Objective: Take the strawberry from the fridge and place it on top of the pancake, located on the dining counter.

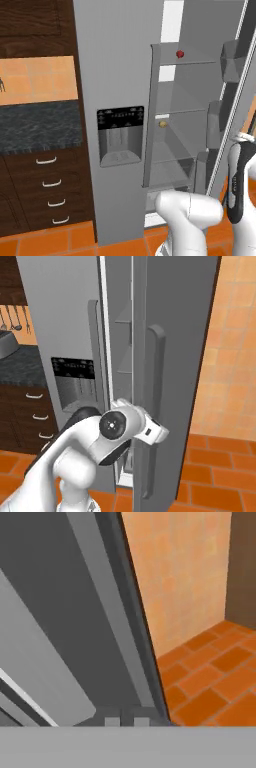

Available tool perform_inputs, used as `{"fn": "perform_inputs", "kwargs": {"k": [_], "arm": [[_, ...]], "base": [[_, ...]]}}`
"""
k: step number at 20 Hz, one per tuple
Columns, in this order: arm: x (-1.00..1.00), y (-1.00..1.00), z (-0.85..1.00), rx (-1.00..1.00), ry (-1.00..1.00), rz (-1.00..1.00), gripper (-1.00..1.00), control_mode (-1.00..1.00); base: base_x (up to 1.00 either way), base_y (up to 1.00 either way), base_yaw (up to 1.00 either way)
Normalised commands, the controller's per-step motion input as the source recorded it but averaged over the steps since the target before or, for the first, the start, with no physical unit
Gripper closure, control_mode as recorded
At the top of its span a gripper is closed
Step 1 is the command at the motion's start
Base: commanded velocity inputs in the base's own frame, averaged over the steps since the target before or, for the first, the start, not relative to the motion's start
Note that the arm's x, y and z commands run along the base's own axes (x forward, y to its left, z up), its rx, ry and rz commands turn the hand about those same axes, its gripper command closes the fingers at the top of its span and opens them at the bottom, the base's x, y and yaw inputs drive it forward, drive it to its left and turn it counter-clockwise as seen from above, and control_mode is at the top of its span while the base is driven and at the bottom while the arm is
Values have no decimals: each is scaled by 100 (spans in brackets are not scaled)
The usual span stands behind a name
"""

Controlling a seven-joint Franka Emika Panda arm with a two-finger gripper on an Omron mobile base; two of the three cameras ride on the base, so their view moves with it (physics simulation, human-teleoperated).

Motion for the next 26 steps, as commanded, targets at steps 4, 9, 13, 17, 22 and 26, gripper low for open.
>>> {"fn": "perform_inputs", "kwargs": {"k": [4, 9, 13, 17, 22, 26], "arm": [[-96, 0, 39, -6, 22, -22, -100, -100], [-33, 44, 38, -27, 45, -3, -100, -100], [47, 78, -2, -47, 69, 13, -100, -100], [79, -11, -38, -30, 51, 26, -100, -100], [100, -48, -46, -1, 29, 6, -100, -100], [95, -22, -8, 0, 41, 0, -100, -100]], "base": [[0, 0, 0], [0, 0, 0], [0, 0, 0], [0, 0, 0], [0, 0, 0], [0, 0, 0]]}}
